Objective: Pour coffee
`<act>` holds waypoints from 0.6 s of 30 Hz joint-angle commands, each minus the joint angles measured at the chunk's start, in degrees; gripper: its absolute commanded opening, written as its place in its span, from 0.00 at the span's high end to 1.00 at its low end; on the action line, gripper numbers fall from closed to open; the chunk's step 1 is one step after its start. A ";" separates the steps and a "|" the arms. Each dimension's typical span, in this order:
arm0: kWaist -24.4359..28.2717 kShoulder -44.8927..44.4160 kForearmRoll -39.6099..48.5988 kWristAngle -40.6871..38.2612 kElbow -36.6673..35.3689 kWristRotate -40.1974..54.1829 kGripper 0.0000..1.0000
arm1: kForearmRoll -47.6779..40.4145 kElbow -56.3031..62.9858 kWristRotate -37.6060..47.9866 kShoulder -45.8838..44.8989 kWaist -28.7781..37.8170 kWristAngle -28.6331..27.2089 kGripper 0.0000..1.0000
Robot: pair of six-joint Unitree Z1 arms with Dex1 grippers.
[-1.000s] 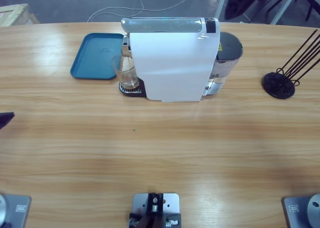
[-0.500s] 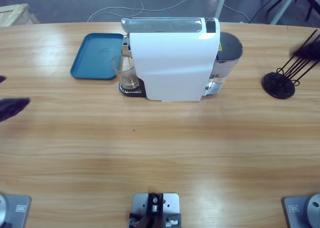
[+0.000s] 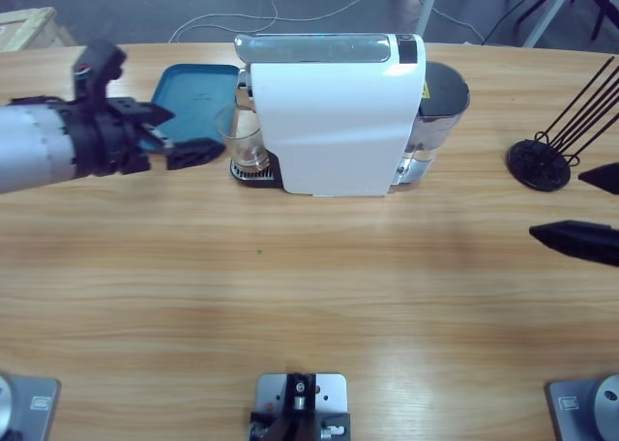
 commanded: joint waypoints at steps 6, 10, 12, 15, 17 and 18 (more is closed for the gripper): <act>3.87 14.73 -4.91 -5.17 -5.54 4.75 0.02 | -2.40 2.63 0.07 -0.89 -0.11 0.99 0.00; 3.87 17.24 -6.33 -5.90 -6.88 4.75 0.02 | -2.75 2.64 -0.03 -0.47 -0.11 0.99 0.00; 3.87 18.12 -6.42 -6.01 -7.60 4.76 0.02 | -2.91 2.71 -0.12 -0.33 -0.11 0.99 0.00; 3.87 19.05 -6.47 -5.99 -8.16 4.96 0.03 | -3.01 2.73 -0.12 -0.37 -0.11 0.99 0.00; 3.87 19.74 -6.56 -5.96 -8.58 5.13 0.12 | -3.03 2.73 -0.12 -0.46 -0.11 0.99 0.00; 3.87 20.21 -6.60 -5.92 -8.83 5.19 0.23 | -3.12 2.73 -0.12 -0.42 -0.11 0.99 0.00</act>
